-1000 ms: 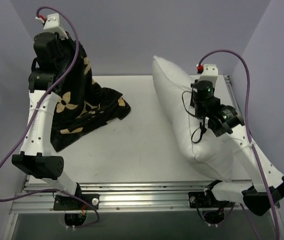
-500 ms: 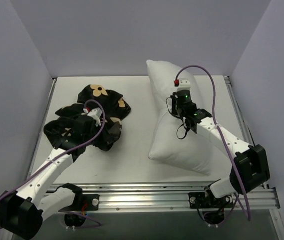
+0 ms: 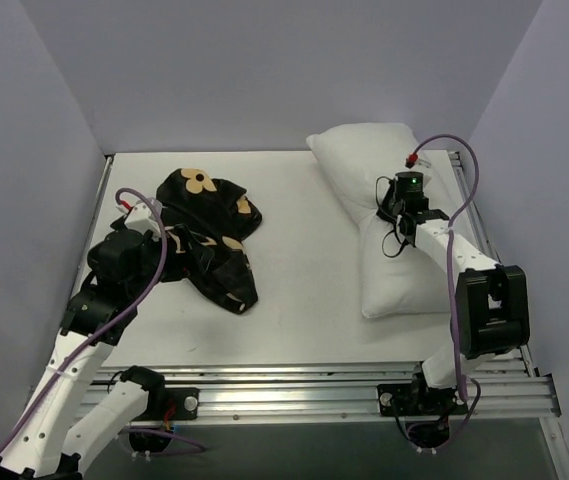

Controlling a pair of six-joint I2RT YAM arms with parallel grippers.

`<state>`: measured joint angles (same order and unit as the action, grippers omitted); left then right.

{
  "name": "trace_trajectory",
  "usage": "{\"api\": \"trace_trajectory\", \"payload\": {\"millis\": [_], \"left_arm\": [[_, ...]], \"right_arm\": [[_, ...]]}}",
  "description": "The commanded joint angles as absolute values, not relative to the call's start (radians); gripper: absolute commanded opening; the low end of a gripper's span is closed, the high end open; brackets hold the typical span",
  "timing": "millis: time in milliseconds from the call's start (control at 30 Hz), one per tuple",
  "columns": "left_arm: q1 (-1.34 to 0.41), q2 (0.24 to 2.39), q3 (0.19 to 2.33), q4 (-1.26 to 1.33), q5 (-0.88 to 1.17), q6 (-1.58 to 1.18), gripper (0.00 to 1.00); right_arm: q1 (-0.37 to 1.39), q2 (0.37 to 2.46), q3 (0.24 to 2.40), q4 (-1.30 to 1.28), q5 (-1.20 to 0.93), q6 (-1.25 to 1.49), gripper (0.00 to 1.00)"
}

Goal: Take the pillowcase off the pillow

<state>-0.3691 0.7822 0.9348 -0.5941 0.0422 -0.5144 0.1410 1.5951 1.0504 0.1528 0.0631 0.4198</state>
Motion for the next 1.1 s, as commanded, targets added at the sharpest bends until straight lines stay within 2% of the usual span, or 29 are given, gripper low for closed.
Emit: {"api": "trace_trajectory", "payload": {"millis": [0, 33, 67, 100, 133, 200, 233, 333, 533, 867, 1067], "left_arm": [[-0.328, 0.77, 0.968, -0.638, 0.014, -0.472, 0.95], [-0.321, 0.766, 0.969, -0.647, 0.023, -0.471, 0.97], [-0.311, 0.761, 0.979, -0.653, 0.026, -0.471, 0.97], [-0.295, 0.758, 0.986, -0.661, 0.029, -0.468, 0.96], [-0.285, 0.752, 0.995, -0.679, 0.032, -0.459, 0.94], [-0.264, 0.749, 1.035, -0.699, 0.031, -0.445, 0.94], [-0.258, 0.747, 1.051, -0.724, 0.023, -0.428, 0.94], [-0.239, 0.749, 1.132, -0.775, 0.006, -0.394, 0.94], [-0.236, 0.736, 1.324, -0.867, -0.121, -0.316, 0.94], [-0.241, 0.658, 1.649, -0.974, -0.38, -0.173, 0.94], [-0.265, 0.58, 1.721, -0.989, -0.526, -0.141, 0.94]], "right_arm": [[0.092, 1.623, 1.038, -0.037, 0.153, 0.454, 0.1], [0.091, 1.612, 1.051, -0.049, 0.153, 0.443, 0.17], [0.091, 1.597, 1.057, -0.052, 0.15, 0.43, 0.32], [0.091, 1.551, 1.065, -0.061, 0.147, 0.413, 0.39], [0.092, 1.527, 1.081, -0.069, 0.138, 0.407, 0.52], [0.092, 1.441, 1.103, -0.099, 0.13, 0.384, 0.63], [0.092, 1.412, 1.138, -0.115, 0.126, 0.374, 0.72], [0.092, 1.296, 1.218, -0.175, 0.12, 0.348, 0.85], [0.091, 1.091, 1.371, -0.291, 0.133, 0.318, 0.99], [0.091, 0.806, 1.539, -0.379, 0.273, 0.173, 1.0], [0.1, 0.642, 1.526, -0.387, 0.342, 0.11, 1.0]]}}
